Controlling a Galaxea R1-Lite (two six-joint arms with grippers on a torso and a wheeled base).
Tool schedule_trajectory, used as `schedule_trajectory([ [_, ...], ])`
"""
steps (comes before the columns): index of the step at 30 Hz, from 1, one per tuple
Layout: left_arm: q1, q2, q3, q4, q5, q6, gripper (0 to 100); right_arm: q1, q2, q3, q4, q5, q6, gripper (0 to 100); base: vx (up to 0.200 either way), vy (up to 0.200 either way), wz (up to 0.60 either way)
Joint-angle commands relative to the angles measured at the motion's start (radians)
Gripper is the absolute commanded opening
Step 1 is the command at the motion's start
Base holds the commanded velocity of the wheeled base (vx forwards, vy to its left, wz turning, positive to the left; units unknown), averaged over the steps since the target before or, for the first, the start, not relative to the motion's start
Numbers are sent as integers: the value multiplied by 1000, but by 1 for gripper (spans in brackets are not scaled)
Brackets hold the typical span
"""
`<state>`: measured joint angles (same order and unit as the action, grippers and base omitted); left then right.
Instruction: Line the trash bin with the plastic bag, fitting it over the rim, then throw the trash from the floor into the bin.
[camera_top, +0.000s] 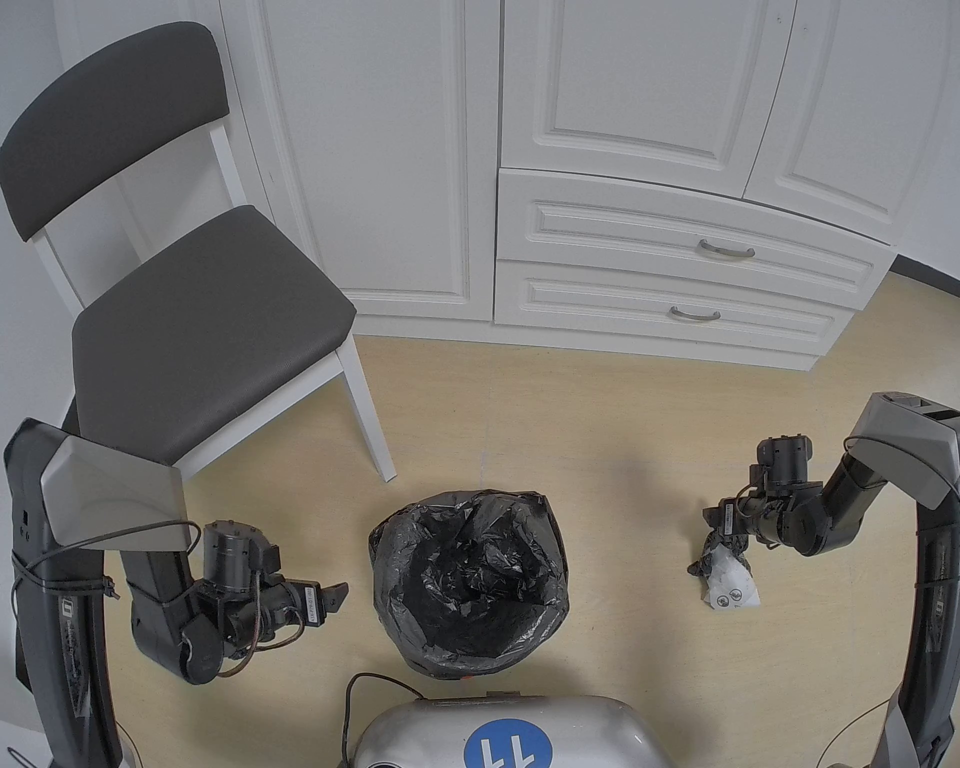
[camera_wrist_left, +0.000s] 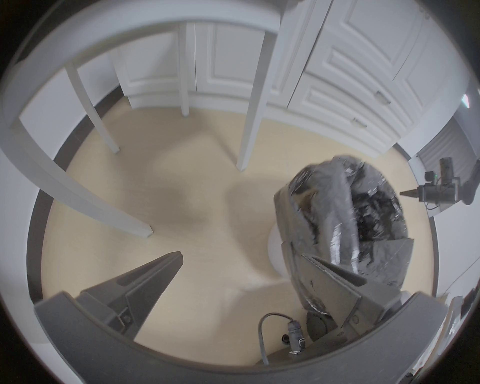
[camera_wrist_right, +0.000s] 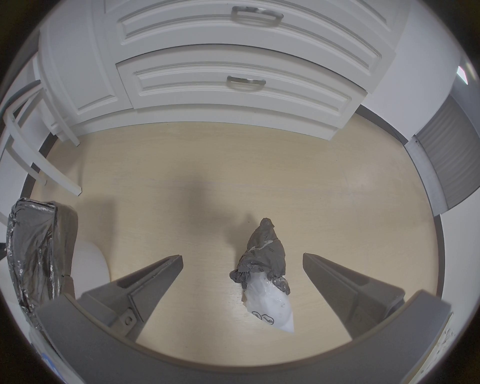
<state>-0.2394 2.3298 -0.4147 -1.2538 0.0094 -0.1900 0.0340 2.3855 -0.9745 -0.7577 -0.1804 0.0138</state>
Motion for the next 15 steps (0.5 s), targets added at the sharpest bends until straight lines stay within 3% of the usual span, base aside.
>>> schedule_trajectory([
  [1,3,-55,258,-280,29,7,100,-20,-167,99,-14,4,-41,100,0,0,0],
  [6,3,-150,343,-276,61,-2,100,-3,-327,160,-5,7,-66,100,0,0,0],
  [11,-3,-260,389,-276,72,-8,100,-9,-350,108,43,53,-210,100,0,0,0],
  [15,-21,-352,415,-263,78,-23,100,-31,-328,86,61,121,-198,100,0,0,0],
])
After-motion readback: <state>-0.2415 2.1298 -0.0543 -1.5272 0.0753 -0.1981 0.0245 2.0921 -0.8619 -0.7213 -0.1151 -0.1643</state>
